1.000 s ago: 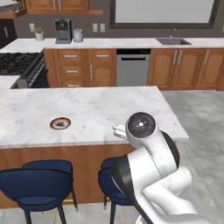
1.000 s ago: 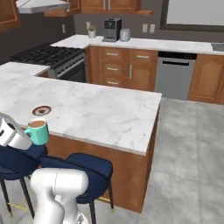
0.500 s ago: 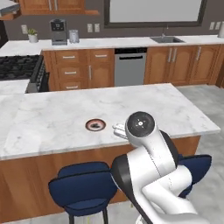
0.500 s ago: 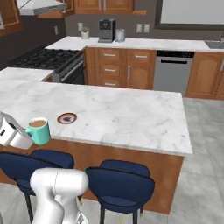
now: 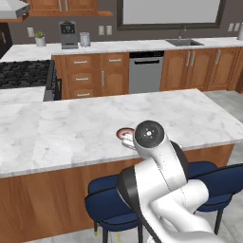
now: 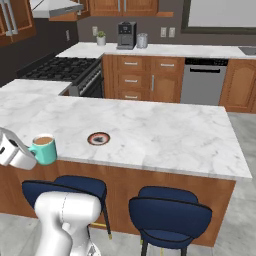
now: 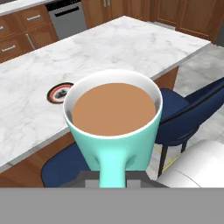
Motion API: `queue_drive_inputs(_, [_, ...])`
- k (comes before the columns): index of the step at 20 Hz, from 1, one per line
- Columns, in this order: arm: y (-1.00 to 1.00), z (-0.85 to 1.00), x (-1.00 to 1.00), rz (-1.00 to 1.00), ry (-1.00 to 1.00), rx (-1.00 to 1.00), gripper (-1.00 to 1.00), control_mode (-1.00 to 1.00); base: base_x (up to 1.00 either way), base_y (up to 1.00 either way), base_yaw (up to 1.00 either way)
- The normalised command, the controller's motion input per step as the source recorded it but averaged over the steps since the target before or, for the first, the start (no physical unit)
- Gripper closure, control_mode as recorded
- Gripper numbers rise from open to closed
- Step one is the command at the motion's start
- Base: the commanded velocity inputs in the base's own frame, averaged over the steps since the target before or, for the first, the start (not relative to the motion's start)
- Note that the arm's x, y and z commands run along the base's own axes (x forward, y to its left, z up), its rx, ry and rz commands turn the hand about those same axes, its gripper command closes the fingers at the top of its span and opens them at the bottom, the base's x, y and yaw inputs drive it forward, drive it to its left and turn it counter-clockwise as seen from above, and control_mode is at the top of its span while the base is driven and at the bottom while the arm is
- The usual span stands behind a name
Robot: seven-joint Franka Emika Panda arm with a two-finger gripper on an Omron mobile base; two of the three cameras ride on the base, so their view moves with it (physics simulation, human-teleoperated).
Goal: Pick the cup of tea, navigate to the dining table, and place it on the saucer.
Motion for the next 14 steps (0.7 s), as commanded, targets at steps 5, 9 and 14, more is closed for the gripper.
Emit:
queue_drive_inputs(5, [0.00, 0.00, 0.00, 0.00, 0.00, 0.00, 1.00, 1.00, 0.60, 0.07, 0.00])
queue_drive_inputs(9, [0.00, 0.00, 0.00, 0.00, 0.00, 0.00, 1.00, 1.00, 0.67, 0.00, 0.00])
queue_drive_inputs(14, [0.00, 0.00, 0.32, 0.01, -0.02, 0.01, 1.00, -1.00, 0.43, 0.00, 0.00])
